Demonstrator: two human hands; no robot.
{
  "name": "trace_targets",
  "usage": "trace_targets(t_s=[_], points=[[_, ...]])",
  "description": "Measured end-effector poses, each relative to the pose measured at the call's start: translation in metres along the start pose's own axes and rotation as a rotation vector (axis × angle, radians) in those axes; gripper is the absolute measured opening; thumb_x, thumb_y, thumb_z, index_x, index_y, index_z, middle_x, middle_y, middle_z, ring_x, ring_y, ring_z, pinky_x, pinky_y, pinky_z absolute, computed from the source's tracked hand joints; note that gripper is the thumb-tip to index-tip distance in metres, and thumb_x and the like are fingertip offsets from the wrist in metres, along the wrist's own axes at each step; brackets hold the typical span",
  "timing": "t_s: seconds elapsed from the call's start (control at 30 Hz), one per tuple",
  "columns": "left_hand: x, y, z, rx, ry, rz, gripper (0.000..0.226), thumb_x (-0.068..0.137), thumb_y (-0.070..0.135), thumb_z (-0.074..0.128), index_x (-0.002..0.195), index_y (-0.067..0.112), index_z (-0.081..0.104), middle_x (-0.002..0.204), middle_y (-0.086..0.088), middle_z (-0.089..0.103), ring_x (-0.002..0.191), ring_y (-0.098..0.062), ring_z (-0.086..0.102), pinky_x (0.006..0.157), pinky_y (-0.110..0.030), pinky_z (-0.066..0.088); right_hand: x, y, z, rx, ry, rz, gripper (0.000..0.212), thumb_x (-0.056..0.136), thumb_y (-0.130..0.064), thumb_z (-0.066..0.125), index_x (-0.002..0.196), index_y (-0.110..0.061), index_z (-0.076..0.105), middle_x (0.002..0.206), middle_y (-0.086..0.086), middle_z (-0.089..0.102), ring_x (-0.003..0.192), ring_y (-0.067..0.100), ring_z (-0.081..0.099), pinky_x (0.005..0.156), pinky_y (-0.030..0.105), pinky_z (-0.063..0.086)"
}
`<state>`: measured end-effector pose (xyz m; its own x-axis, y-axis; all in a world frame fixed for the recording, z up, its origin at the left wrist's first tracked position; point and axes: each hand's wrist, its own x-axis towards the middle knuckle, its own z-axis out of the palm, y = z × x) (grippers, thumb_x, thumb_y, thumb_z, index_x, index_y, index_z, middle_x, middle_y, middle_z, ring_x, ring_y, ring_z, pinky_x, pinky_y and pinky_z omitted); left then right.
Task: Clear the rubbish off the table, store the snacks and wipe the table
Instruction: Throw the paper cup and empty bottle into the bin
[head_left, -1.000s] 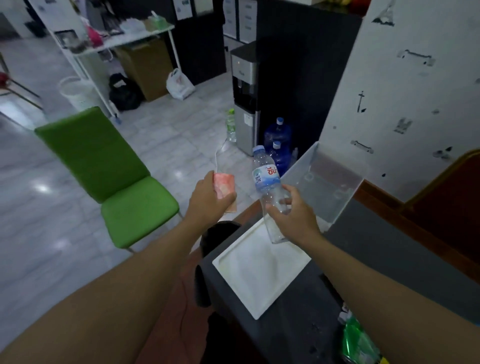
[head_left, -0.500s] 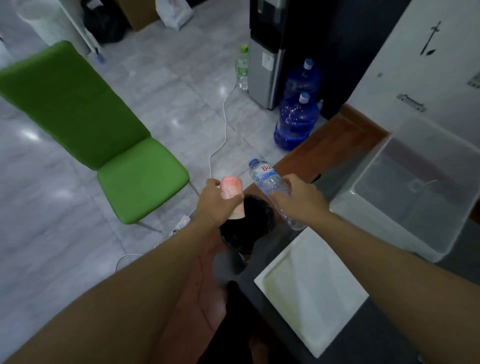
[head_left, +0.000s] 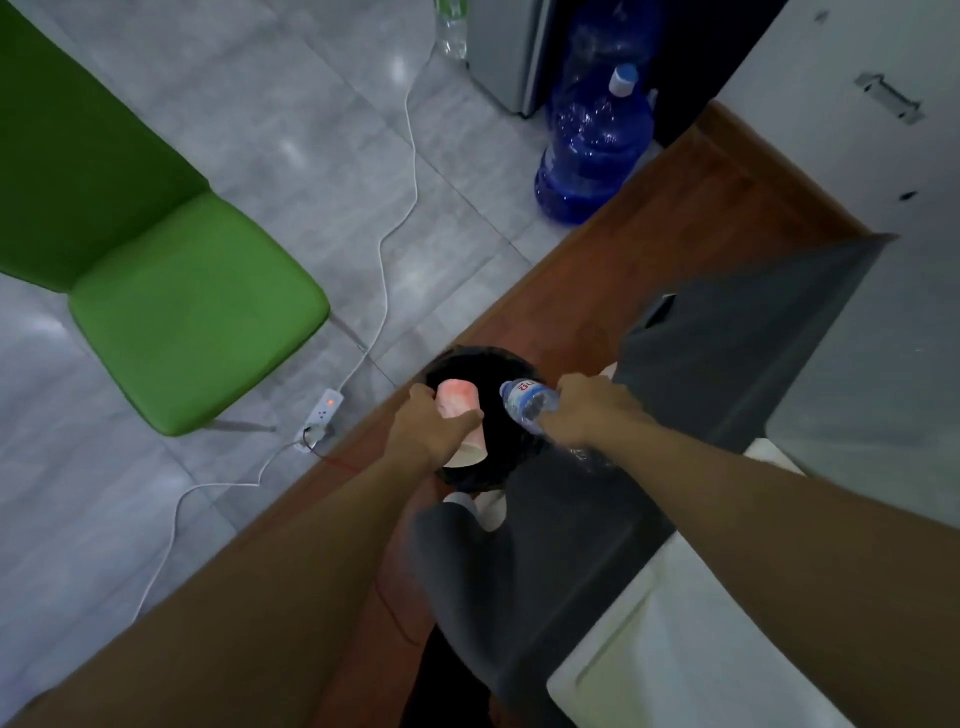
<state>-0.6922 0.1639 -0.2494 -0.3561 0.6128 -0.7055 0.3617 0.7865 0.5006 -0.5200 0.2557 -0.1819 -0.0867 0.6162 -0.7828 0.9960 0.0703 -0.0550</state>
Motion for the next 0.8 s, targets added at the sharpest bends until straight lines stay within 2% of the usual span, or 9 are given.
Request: trace_targets(t_s=[0.17,0.23,0.33,0.4,0.47,0.53,0.67,0.8], points=[[0.047,-0.027,0.026,0.029,-0.049,-0.034,0.068,0.079,0.049,0.075,0.125,0.007,0.049,0.119,-0.012,0.062,0.101,-0.029,0.062,0.075,-0.034,0.046,0.048,-0.007,0.026,-0.034,-0.049,0.036,0.045,0.094,-0.045,0.061,0.126,-0.015,0.056,0.126,0.012,0.060,0.110,0.032,0.060,0.075,0.033,0.042],[0.063,-0.034,0.035,0.024,-0.067,-0.053,0.070,0.082,0.049,0.073,0.129,0.005,0.046,0.124,-0.014,0.059,0.107,-0.031,0.060,0.077,-0.034,0.043,0.065,-0.009,0.036,-0.033,-0.055,0.041,0.045,0.095,-0.046,0.060,0.128,-0.015,0.054,0.126,0.012,0.060,0.110,0.032,0.060,0.075,0.034,0.042],[0.084,-0.040,0.047,-0.039,-0.121,-0.086,0.083,0.088,0.057,0.062,0.147,0.007,0.032,0.142,-0.015,0.049,0.123,-0.032,0.053,0.085,-0.033,0.041,0.089,-0.010,0.053,0.002,-0.061,0.050,0.058,0.092,-0.055,0.058,0.134,-0.017,0.048,0.129,0.012,0.057,0.112,0.033,0.058,0.077,0.035,0.044],[0.093,-0.042,0.051,-0.068,-0.171,-0.084,0.087,0.091,0.063,0.052,0.156,0.013,0.020,0.155,-0.012,0.036,0.136,-0.032,0.042,0.100,-0.035,0.038,0.099,-0.009,0.063,0.011,-0.096,0.054,0.066,0.092,-0.059,0.057,0.142,-0.018,0.042,0.134,0.013,0.054,0.117,0.034,0.057,0.081,0.036,0.046],[0.097,-0.045,0.051,-0.032,-0.200,-0.043,0.084,0.095,0.062,0.046,0.157,0.016,0.016,0.160,-0.010,0.029,0.143,-0.030,0.035,0.109,-0.036,0.032,0.104,-0.008,0.069,-0.010,-0.144,0.052,0.071,0.094,-0.055,0.056,0.151,-0.018,0.034,0.143,0.014,0.049,0.124,0.036,0.053,0.091,0.040,0.048],[0.097,-0.049,0.047,0.050,-0.217,0.013,0.078,0.097,0.058,0.043,0.158,0.016,0.015,0.160,-0.009,0.029,0.143,-0.029,0.034,0.111,-0.037,0.032,0.105,-0.007,0.072,-0.026,-0.176,0.050,0.067,0.097,-0.051,0.054,0.151,-0.019,0.033,0.146,0.013,0.047,0.125,0.036,0.053,0.098,0.043,0.049],[0.091,-0.054,0.031,0.238,-0.184,0.166,0.076,0.098,0.058,0.038,0.157,0.015,0.018,0.161,-0.009,0.027,0.146,-0.025,0.029,0.118,-0.040,0.029,0.099,-0.008,0.066,0.013,-0.197,0.012,0.062,0.098,-0.051,0.051,0.149,-0.019,0.038,0.143,0.011,0.051,0.122,0.035,0.055,0.099,0.044,0.050],[0.081,-0.041,0.007,0.365,-0.163,0.240,0.079,0.095,0.065,0.027,0.157,0.018,0.016,0.163,-0.008,0.021,0.149,-0.024,0.021,0.120,-0.044,0.025,0.085,-0.010,0.049,0.042,-0.149,-0.038,0.070,0.099,-0.057,0.045,0.157,-0.023,0.026,0.155,0.008,0.042,0.135,0.035,0.047,0.107,0.050,0.044]])
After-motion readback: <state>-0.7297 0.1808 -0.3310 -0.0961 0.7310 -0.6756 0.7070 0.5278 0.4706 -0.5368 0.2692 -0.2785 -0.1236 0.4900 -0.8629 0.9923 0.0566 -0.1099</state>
